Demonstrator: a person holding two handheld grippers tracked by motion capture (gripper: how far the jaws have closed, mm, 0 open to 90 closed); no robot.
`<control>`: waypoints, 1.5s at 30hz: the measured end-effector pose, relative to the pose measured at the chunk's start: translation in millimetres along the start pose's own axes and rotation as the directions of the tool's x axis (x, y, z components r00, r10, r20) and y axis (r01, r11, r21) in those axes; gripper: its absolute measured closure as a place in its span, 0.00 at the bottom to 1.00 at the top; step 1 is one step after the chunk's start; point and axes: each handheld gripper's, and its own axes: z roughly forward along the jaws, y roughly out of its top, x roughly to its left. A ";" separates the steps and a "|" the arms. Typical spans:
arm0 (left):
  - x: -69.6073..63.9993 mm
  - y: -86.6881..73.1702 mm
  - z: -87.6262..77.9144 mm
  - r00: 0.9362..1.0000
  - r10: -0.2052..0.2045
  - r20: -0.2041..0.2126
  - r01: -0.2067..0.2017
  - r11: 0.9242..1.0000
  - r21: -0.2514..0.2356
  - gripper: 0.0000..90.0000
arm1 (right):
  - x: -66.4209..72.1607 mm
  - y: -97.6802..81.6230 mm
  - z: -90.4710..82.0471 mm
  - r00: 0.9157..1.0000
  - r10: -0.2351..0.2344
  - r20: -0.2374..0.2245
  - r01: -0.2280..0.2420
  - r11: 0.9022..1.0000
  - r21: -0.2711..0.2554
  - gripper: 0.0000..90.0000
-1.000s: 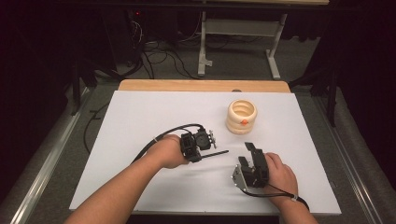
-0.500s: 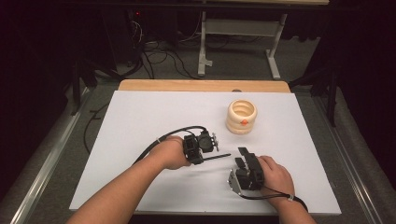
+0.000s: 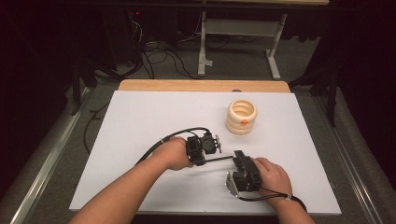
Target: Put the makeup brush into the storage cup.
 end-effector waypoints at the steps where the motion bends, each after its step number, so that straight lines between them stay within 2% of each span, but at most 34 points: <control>1: -0.1 0.6 0.5 1.000 -0.002 0.001 0.002 1.000 -0.001 0.93 | 0.2 0.3 0.0 1.000 -0.006 0.010 0.006 1.000 -0.004 0.76; 2: -0.2 1.5 1.0 1.000 0.001 0.002 -0.001 1.000 -0.001 0.93 | 0.4 0.8 -0.2 1.000 -0.004 -0.002 0.004 1.000 -0.002 0.76; 4: -0.4 2.9 1.5 1.000 0.003 0.002 -0.003 1.000 0.002 0.93 | 1.2 1.6 0.2 1.000 -0.012 0.011 0.013 1.000 -0.012 0.76; 5: -0.6 3.6 1.9 1.000 0.004 0.002 -0.004 1.000 0.002 0.93 | 0.7 2.4 -0.5 1.000 -0.020 -0.002 0.020 1.000 -0.003 0.77; 10: -0.9 6.8 3.2 1.000 0.007 0.004 -0.007 1.000 0.006 0.93 | 2.1 4.3 0.4 0.999 -0.044 0.009 0.044 0.999 -0.024 0.78; 14: -0.5 8.9 3.5 1.000 0.003 0.003 -0.003 1.000 0.000 0.93 | 4.3 5.3 0.2 0.999 -0.040 -0.006 0.040 0.999 -0.014 0.81; 15: -0.4 9.3 3.4 1.000 0.003 0.003 -0.003 1.000 0.001 0.93 | 6.4 5.3 -0.4 1.000 -0.022 -0.003 0.022 1.000 -0.003 0.81; 16: -0.6 9.7 3.7 1.000 0.002 0.003 -0.002 1.000 0.000 0.93 | 5.1 5.6 0.4 0.999 -0.042 0.000 0.042 0.999 -0.013 0.82; 23: -2.3 13.0 6.1 1.000 0.008 0.006 -0.008 1.000 0.005 0.93 | 5.8 7.0 0.8 0.999 -0.046 0.002 0.046 0.999 -0.018 0.83; 26: -2.8 14.3 7.9 1.000 0.010 0.007 -0.010 1.000 0.006 0.93 | 5.3 7.0 1.3 0.998 -0.061 0.005 0.061 0.998 -0.027 0.84; 27: -2.8 14.6 8.1 1.000 0.009 0.008 -0.009 1.000 0.005 0.93 | 7.9 6.7 0.0 0.999 -0.034 -0.005 0.034 0.999 -0.009 0.85; 29: -2.7 15.2 8.7 1.000 0.009 0.009 -0.009 1.000 -0.002 0.93 | 4.8 7.3 1.1 0.997 -0.079 0.001 0.079 0.996 -0.028 0.86; 32: -2.8 16.5 7.8 1.000 0.009 0.010 -0.009 1.000 0.001 0.93 | 4.6 7.9 0.7 0.996 -0.088 -0.006 0.088 0.996 -0.022 0.86; 33: -2.9 16.7 7.6 1.000 0.009 0.010 -0.009 1.000 0.001 0.93 | 6.1 7.5 1.8 0.996 -0.084 0.011 0.084 0.996 -0.035 0.86; 34: -3.0 16.9 7.4 1.000 0.010 0.010 -0.010 1.000 0.001 0.93 | 4.8 8.5 0.5 0.995 -0.098 -0.009 0.098 0.995 -0.016 0.87; 35: -3.1 17.1 7.5 1.000 0.011 0.011 -0.011 1.000 -0.001 0.93 | 7.8 8.4 -1.4 0.998 -0.063 -0.023 0.063 0.998 0.010 0.87; 36: -3.2 17.2 7.4 1.000 0.010 0.012 -0.010 1.000 -0.001 0.93 | 8.2 8.3 1.3 0.997 -0.075 0.007 0.075 0.997 -0.032 0.88; 37: -3.3 17.3 7.5 1.000 0.011 0.013 -0.011 1.000 -0.001 0.93 | 6.7 9.4 -0.6 0.996 -0.088 -0.013 0.088 0.996 -0.009 0.88; 38: -3.3 17.3 7.6 1.000 0.010 0.012 -0.010 1.000 -0.002 0.93 | 8.5 9.4 -1.5 0.998 -0.066 -0.019 0.066 0.998 0.002 0.88; 45: -3.2 18.7 7.7 1.000 0.008 0.010 -0.008 1.000 -0.005 0.93 | 9.0 10.0 -1.9 0.997 -0.072 -0.017 0.072 0.997 -0.001 0.90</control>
